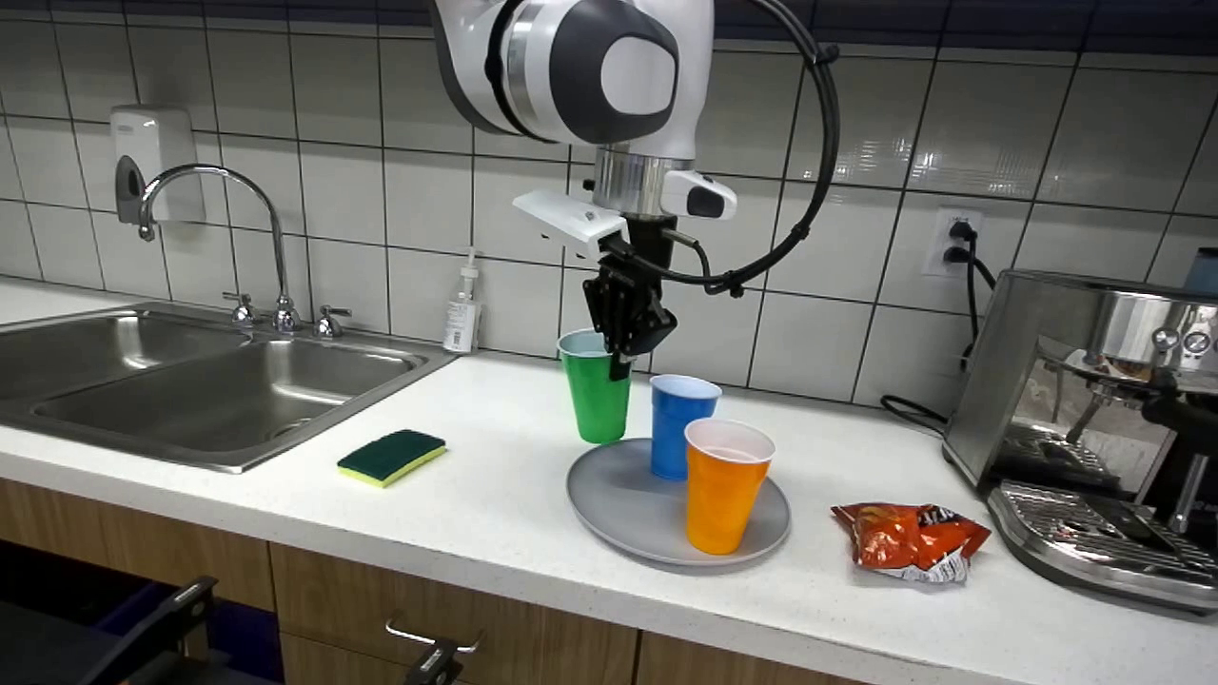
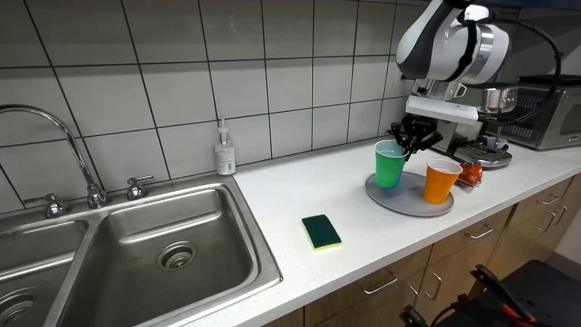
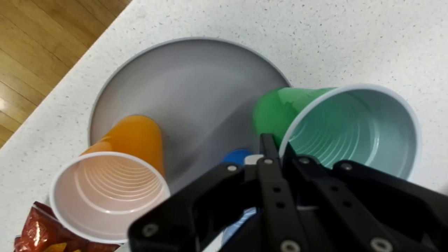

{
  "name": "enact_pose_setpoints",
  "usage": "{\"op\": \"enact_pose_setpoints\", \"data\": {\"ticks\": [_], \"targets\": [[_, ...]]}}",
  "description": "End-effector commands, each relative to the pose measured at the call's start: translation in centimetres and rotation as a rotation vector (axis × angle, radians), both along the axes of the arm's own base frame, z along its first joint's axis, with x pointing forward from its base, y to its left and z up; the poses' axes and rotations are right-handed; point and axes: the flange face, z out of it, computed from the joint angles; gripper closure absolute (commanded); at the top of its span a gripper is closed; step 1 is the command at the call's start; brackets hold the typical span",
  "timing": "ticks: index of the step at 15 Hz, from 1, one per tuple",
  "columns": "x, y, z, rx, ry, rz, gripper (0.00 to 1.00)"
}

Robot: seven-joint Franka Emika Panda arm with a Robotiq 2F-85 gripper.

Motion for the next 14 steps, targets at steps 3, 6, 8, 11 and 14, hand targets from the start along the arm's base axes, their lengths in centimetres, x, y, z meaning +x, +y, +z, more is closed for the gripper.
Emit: {"op": "enact_pose_setpoints", "data": {"ticks": [3,6,8,11,14], "targets": [[-0.9,-0.7,-0.6,-0.005,0.019,-0.09,0.99],[-1.5,-1.1,-1.3,0.001,0.03,-0.126,0.99],[-1.7,-1.7,-1.8,0.003,0.033,-0.15,0.99],[-1.9,-2.4,-2.4,0.005,0.039,-0.179,0.99],[-1.9,-2.7,-3.3,0.001,0.046,-0.196,0.99]]}}
